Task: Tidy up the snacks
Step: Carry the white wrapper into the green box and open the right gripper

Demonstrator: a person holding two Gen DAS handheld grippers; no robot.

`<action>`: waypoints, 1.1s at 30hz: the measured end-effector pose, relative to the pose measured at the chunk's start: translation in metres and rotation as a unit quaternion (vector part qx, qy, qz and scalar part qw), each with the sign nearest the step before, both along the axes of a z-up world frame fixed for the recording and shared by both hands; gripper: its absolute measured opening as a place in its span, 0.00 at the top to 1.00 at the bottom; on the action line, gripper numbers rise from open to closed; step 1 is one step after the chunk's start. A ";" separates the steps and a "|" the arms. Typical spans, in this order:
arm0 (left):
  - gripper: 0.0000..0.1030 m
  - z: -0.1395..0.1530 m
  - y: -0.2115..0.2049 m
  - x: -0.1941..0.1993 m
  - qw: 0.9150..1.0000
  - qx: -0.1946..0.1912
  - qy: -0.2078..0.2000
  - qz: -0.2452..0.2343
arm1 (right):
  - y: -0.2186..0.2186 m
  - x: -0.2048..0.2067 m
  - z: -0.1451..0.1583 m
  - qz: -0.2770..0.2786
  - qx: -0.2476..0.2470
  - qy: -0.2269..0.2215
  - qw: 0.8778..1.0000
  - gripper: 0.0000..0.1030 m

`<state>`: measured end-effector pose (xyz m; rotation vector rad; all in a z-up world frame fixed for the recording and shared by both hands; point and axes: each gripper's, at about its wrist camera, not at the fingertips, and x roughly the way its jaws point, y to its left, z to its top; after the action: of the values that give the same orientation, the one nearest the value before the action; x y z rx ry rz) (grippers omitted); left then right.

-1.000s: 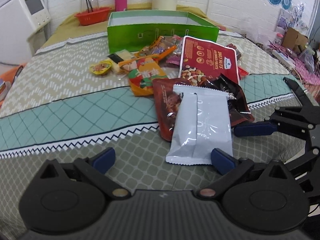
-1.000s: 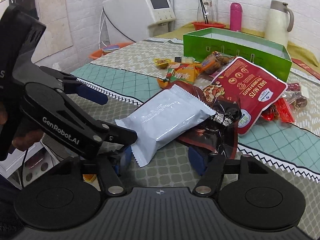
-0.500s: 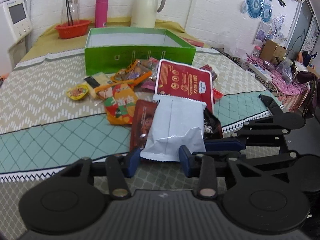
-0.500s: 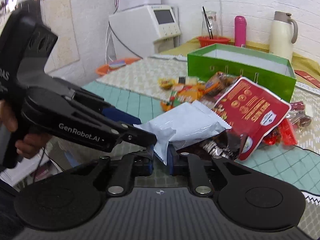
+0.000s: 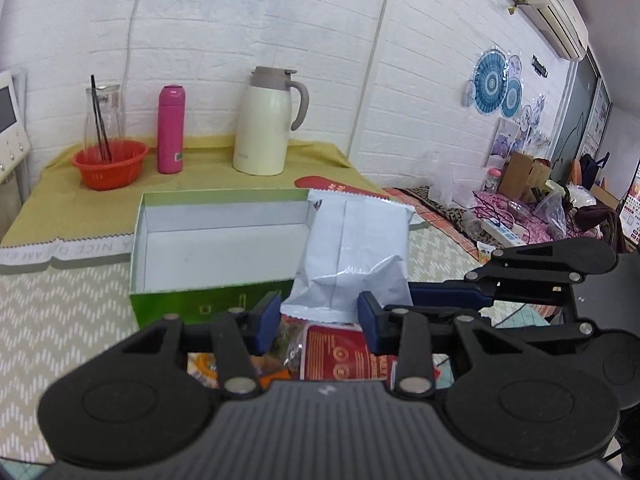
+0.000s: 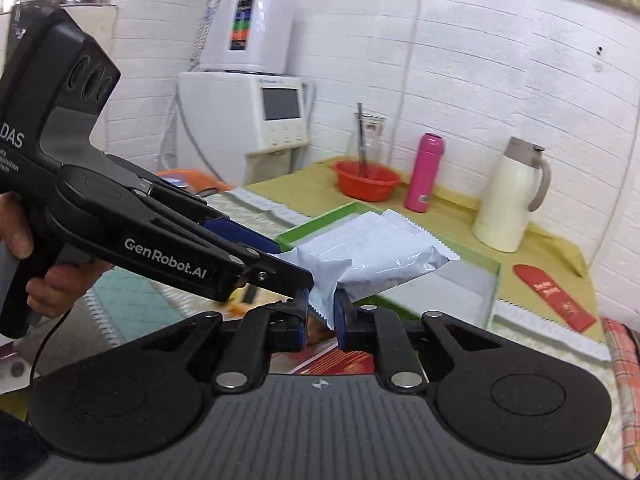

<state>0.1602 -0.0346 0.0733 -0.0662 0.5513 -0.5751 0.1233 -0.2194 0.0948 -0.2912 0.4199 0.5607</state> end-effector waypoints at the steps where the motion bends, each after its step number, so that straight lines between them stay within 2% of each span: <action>1: 0.64 0.001 -0.003 0.012 1.000 -0.002 0.004 -0.001 | -0.002 0.011 0.000 -0.006 -0.003 0.003 1.000 0.76; 9: 0.63 -0.020 -0.019 0.092 0.999 -0.002 0.051 -0.003 | -0.013 0.084 -0.014 -0.037 -0.002 0.060 0.998 0.76; 10: 0.61 -0.021 -0.018 0.100 0.999 0.001 0.051 0.006 | -0.013 0.094 -0.016 -0.039 -0.002 0.070 0.997 0.77; 12: 0.42 -0.020 -0.010 0.116 0.998 0.009 0.034 0.054 | -0.007 0.114 -0.017 -0.046 -0.003 0.074 0.996 0.80; 13: 0.39 -0.019 -0.003 0.123 0.997 0.005 0.025 0.074 | -0.002 0.123 -0.017 -0.053 -0.010 0.064 0.996 0.79; 16: 0.39 -0.016 0.020 0.140 0.994 -0.013 0.030 0.100 | 0.016 0.162 -0.025 -0.062 -0.038 0.041 0.997 0.79; 18: 0.39 -0.019 0.036 0.146 0.992 -0.021 0.038 0.117 | 0.020 0.186 -0.034 -0.065 -0.029 0.053 0.996 0.79; 21: 0.39 -0.026 0.049 0.148 0.991 -0.003 0.036 0.127 | 0.017 0.208 -0.047 -0.065 -0.007 0.075 0.995 0.77; 22: 0.38 -0.029 0.052 0.151 0.991 0.004 0.034 0.133 | 0.016 0.211 -0.050 -0.066 -0.003 0.078 0.995 0.67; 26: 0.36 -0.036 0.051 0.158 0.991 0.010 0.034 0.129 | 0.007 0.215 -0.052 -0.083 0.006 0.081 0.993 0.53; 31: 0.30 -0.036 0.038 0.157 0.991 0.012 0.033 0.129 | 0.001 0.206 -0.041 -0.091 0.006 0.064 0.994 0.06; 33: 0.27 -0.032 0.032 0.150 0.991 0.025 0.030 0.129 | -0.001 0.198 -0.033 -0.089 0.010 0.052 0.995 0.00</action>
<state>0.3105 -0.0024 0.0416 -0.1049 0.6040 -0.3071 0.3214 -0.2201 0.0613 -0.2036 0.5358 0.4054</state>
